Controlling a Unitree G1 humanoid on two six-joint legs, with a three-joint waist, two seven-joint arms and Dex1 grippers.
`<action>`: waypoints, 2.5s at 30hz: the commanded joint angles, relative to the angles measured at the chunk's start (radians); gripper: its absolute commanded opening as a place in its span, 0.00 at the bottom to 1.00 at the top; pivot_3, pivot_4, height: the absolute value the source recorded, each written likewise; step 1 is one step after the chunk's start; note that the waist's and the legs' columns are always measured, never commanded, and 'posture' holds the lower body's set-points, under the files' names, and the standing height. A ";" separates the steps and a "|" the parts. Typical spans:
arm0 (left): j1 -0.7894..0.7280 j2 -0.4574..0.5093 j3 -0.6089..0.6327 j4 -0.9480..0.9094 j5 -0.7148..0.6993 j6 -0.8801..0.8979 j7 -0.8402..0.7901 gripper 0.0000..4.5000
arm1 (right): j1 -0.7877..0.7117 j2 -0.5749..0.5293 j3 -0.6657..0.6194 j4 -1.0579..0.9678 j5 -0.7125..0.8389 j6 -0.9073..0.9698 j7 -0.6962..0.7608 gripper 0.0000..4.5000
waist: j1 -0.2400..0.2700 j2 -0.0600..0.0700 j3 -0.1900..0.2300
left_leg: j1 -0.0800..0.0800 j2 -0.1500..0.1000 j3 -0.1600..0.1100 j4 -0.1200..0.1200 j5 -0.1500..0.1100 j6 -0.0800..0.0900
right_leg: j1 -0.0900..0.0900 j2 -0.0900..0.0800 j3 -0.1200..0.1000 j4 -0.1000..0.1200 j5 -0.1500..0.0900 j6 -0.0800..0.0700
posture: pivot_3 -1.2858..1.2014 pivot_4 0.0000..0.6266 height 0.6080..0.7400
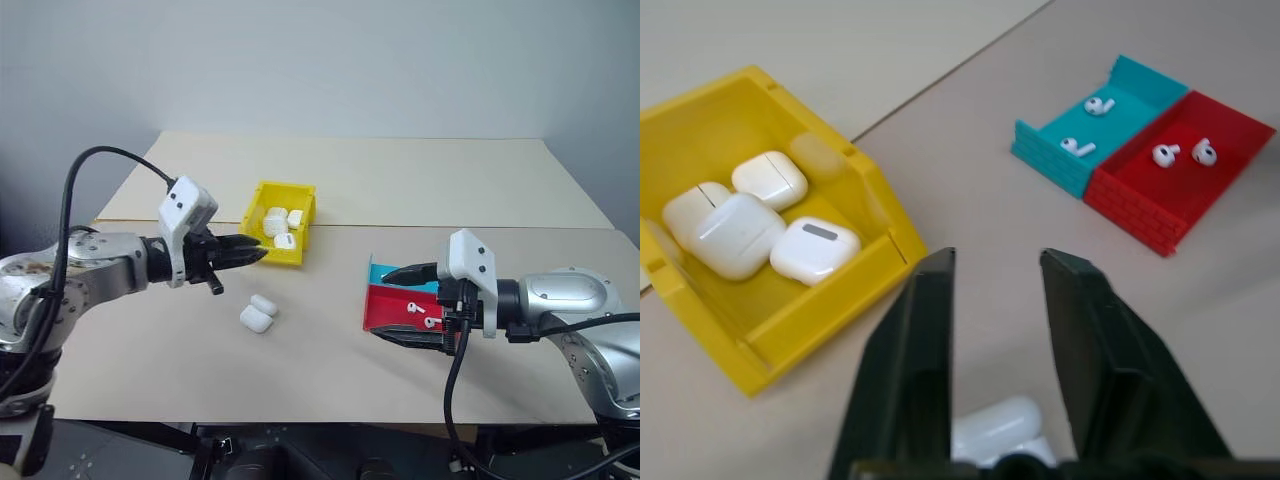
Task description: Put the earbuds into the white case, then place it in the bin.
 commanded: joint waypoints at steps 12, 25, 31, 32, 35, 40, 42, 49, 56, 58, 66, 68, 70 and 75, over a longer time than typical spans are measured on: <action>-0.026 -0.019 0.065 -0.115 -0.047 0.168 0.073 0.99 | -0.015 -0.003 -0.007 -0.010 0.014 -0.018 0.012 1.00 | 0.002 0.000 0.000 | 0.000 0.000 0.000 0.000 0.000 0.000 | 0.000 0.000 0.000 0.000 0.000 0.000 | 0.52 0.24 1.00; -0.243 -0.068 -0.011 0.020 -0.145 0.537 0.209 0.99 | -0.032 0.004 0.000 -0.006 0.022 -0.003 -0.011 1.00 | -0.011 0.000 0.000 | 0.000 0.000 -0.001 -0.001 0.000 0.000 | 0.000 0.000 0.000 0.001 0.000 0.000 | 0.52 0.24 1.00; -0.323 -0.016 -0.187 0.115 -0.227 0.537 0.457 0.99 | -0.024 0.004 -0.008 -0.013 0.028 0.003 -0.024 1.00 | -0.004 -0.001 0.000 | 0.000 0.000 -0.001 0.000 0.000 0.000 | 0.000 0.000 0.000 0.001 0.000 0.000 | 0.52 0.24 1.00; -0.351 -0.002 -0.213 0.144 -0.272 0.537 0.458 0.99 | -0.022 0.004 -0.009 -0.013 0.028 0.003 -0.025 1.00 | -0.002 -0.001 0.000 | 0.000 0.000 -0.002 0.000 0.000 0.000 | 0.000 0.000 0.000 0.001 0.000 0.000 | 0.52 0.24 1.00; -0.423 0.031 -0.313 0.251 -0.423 0.537 0.539 0.99 | -0.017 0.002 -0.011 -0.014 0.029 0.003 -0.026 1.00 | 0.000 -0.001 0.000 | 0.000 0.000 -0.001 0.000 0.000 0.000 | 0.000 0.000 0.000 0.001 0.000 0.000 | 0.52 0.24 1.00; -0.521 0.055 -0.473 0.456 -0.711 0.537 0.741 0.99 | -0.023 0.004 -0.006 -0.016 0.031 0.008 -0.035 1.00 | 0.001 -0.001 0.000 | 0.000 0.000 -0.002 0.000 0.000 0.000 | -0.001 0.000 0.000 0.002 0.000 0.000 | 0.52 0.24 1.00; -0.534 0.052 -0.499 0.468 -0.791 0.537 0.809 0.99 | -0.026 0.005 -0.002 -0.016 0.031 0.010 -0.038 1.00 | 0.001 -0.001 0.000 | 0.000 0.000 -0.002 0.000 0.000 0.000 | -0.001 0.000 0.001 0.002 0.000 0.000 | 0.52 0.24 1.00; -0.511 0.005 -0.567 0.489 -0.993 0.488 1.074 0.99 | -0.024 0.001 -0.003 -0.012 0.036 0.004 -0.039 1.00 | 0.003 -0.001 0.000 | 0.000 0.000 -0.002 0.001 0.000 0.000 | -0.001 0.000 0.000 0.002 0.000 0.000 | 0.52 0.24 1.00; -0.503 -0.012 -0.673 0.511 -1.143 0.397 1.247 0.99 | -0.025 0.002 0.000 -0.015 0.033 0.004 -0.046 1.00 | 0.003 -0.001 0.000 | 0.000 0.000 -0.002 0.001 0.001 -0.001 | -0.001 0.000 0.001 0.002 0.000 0.000 | 0.52 0.24 1.00; -0.502 -0.018 -0.680 0.515 -1.145 0.388 1.261 0.99 | -0.026 0.003 0.003 -0.017 0.032 0.005 -0.049 1.00 | 0.003 -0.001 0.000 | 0.000 0.000 -0.002 0.001 0.001 -0.001 | -0.001 0.000 0.001 0.002 0.000 0.000 | 0.52 0.24 1.00; -0.476 -0.070 -0.697 0.555 -1.145 0.358 1.347 0.99 | -0.010 0.004 -0.003 -0.027 0.033 -0.002 -0.056 1.00 | 0.003 -0.001 0.000 | 0.000 0.000 -0.002 0.001 0.001 -0.002 | -0.001 0.000 0.001 0.002 0.000 0.000 | 0.52 0.24 1.00; -0.466 -0.074 -0.695 0.550 -1.145 0.349 1.372 0.99 | -0.010 0.005 -0.002 -0.030 0.032 -0.002 -0.059 1.00 | 0.003 -0.001 0.000 | 0.000 -0.001 -0.002 0.001 0.001 -0.002 | 0.000 0.000 0.001 0.002 0.000 0.000 | 0.52 0.24 1.00; -0.454 -0.081 -0.697 0.557 -1.145 0.340 1.405 0.99 | -0.011 0.006 -0.001 -0.032 0.032 -0.002 -0.062 1.00 | 0.003 -0.001 0.000 | 0.000 -0.001 -0.002 0.001 0.001 -0.002 | -0.001 0.000 0.001 0.002 0.000 0.000 | 0.52 0.24 1.00; -0.439 -0.091 -0.691 0.551 -1.143 0.336 1.431 0.99 | -0.004 0.003 -0.007 -0.035 0.032 -0.005 -0.062 1.00 | 0.003 -0.001 0.000 | 0.000 -0.001 -0.002 0.001 0.001 -0.002 | -0.001 0.000 0.001 0.002 0.000 0.000 | 0.52 0.24 1.00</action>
